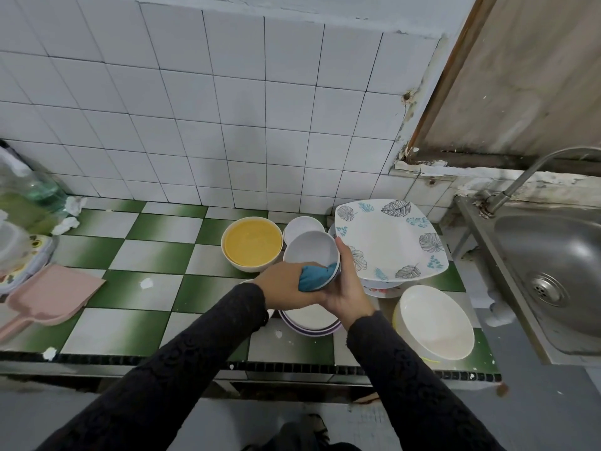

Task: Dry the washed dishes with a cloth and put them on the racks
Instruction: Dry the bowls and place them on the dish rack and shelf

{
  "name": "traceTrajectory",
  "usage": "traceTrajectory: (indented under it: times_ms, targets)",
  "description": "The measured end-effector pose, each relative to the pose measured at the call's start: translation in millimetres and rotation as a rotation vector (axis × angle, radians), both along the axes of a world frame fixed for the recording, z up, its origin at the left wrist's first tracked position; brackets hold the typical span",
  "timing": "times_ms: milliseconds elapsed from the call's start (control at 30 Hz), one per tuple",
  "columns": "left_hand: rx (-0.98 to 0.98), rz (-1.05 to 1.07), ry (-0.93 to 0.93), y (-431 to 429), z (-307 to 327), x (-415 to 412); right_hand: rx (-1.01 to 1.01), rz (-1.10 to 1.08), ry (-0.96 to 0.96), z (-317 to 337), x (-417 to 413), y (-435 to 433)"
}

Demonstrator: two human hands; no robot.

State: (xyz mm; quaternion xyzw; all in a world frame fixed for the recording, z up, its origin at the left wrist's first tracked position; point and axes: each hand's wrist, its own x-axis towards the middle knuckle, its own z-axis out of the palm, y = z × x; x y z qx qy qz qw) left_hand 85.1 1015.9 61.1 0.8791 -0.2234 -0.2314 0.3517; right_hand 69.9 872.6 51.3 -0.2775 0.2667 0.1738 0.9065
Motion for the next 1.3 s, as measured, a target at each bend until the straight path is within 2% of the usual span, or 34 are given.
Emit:
traceTrajectory:
  times_ms: [167,333,400,533,667,800,1000,1133,1300]
  targets:
    - [0.041,-0.062,0.143,17,1,5,0.002,0.121,0.059,-2,-6,3]
    - [-0.104,0.043,0.274,39,0,-6,0.049,0.159,0.093,-17,-19,15]
    - [-0.206,0.131,0.3,51,-4,-14,0.072,0.105,0.112,-24,-25,19]
    - [-0.574,0.473,0.462,70,-17,-29,0.113,-0.024,0.111,-26,-34,23]
    - [-0.801,0.701,0.495,73,-26,-37,0.086,-0.125,0.077,-26,-41,24]
    - [-0.673,0.786,0.336,57,-25,-41,-0.087,-0.143,-0.009,-34,-51,18]
    - [-0.416,0.518,0.012,17,-25,-57,-0.532,-0.165,-0.165,-31,-82,-5]
    - [-0.341,0.366,-0.167,-12,-22,-64,-0.766,-0.272,-0.066,-22,-102,-29]
    - [-0.255,0.235,-0.319,-57,-9,-75,-0.951,-0.318,-0.062,-6,-133,-70]
